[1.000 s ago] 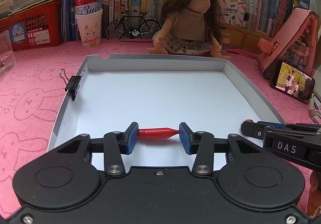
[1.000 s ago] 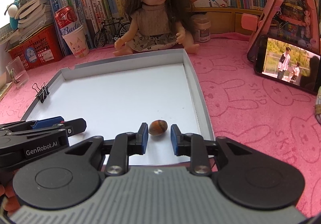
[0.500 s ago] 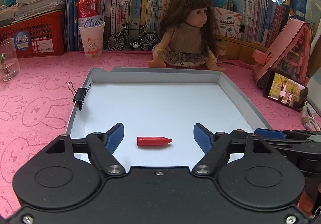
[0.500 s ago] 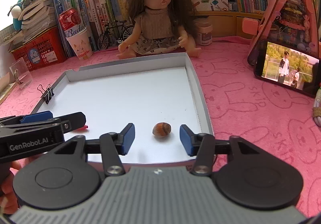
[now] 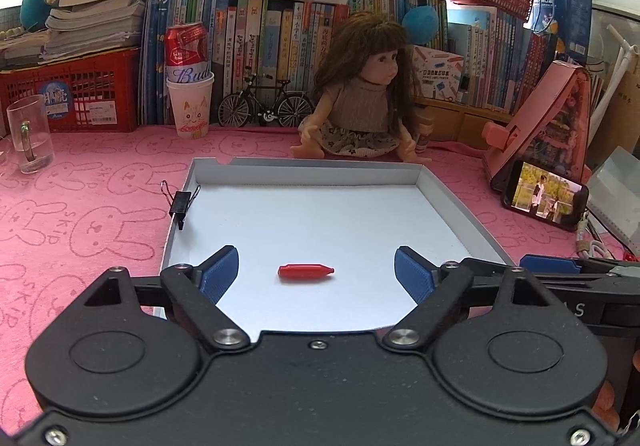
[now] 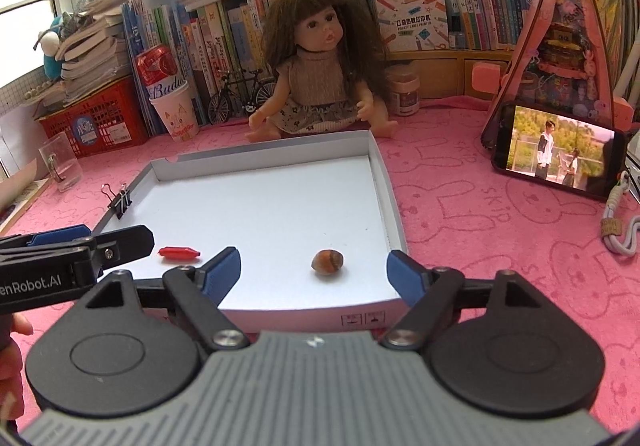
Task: Organize rigid objects
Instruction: 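Open the left gripper dropping the red cap while the right gripper releases the nut into the tray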
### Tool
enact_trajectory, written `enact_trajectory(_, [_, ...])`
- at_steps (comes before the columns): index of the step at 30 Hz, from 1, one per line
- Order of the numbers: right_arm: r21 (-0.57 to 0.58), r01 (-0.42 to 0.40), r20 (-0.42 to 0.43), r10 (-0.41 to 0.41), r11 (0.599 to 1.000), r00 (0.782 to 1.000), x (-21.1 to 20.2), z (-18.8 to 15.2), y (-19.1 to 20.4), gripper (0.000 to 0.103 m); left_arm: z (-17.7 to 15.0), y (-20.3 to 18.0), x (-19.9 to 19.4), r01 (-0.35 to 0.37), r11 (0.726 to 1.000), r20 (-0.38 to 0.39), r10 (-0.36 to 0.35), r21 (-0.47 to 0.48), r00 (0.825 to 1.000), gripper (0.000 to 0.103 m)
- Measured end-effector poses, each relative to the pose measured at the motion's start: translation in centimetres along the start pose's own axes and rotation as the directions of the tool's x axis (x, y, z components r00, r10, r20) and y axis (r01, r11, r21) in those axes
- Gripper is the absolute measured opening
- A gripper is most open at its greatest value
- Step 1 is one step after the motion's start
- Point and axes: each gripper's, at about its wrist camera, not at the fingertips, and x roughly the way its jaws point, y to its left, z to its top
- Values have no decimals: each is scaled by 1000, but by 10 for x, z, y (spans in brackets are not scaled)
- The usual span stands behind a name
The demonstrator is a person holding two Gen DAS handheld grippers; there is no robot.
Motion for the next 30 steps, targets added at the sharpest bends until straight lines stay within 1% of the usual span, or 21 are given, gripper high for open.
enact_trajectory(4, [2, -13, 12, 13, 1000, 1000, -10, -4, 0, 90, -4, 2, -12, 3, 1000, 13, -4, 2, 1000, 86])
enact_trajectory(8, [-9, -19, 36, 19, 1000, 999, -21, -8, 1, 97, -7, 2, -21, 2, 1000, 25, -2, 8, 1000, 87])
enact_trajectory(13, [-34, -28, 64, 30, 999, 998, -35, -13, 5, 99, -13, 3, -30, -6, 1000, 28, 6, 16, 1000, 88])
enact_trajectory(16, [-48, -28, 76, 31, 998, 997, -41, -16, 7, 103, -18, 3, -37, -10, 1000, 33, 9, 23, 999, 88])
enact_trajectory(21, [-62, -14, 98, 20, 998, 995, -50, -24, 8, 103, -26, 3, -48, -14, 999, 49, 12, 43, 999, 90])
enact_trajectory(26, [-76, -2, 102, 10, 997, 995, -54, -33, 10, 103, -33, 5, -55, -14, 999, 45, 13, 30, 999, 90])
enact_trajectory(30, [-80, -7, 106, 15, 997, 994, -57, -41, 11, 103, -42, 7, -65, -17, 999, 62, 16, 29, 998, 90])
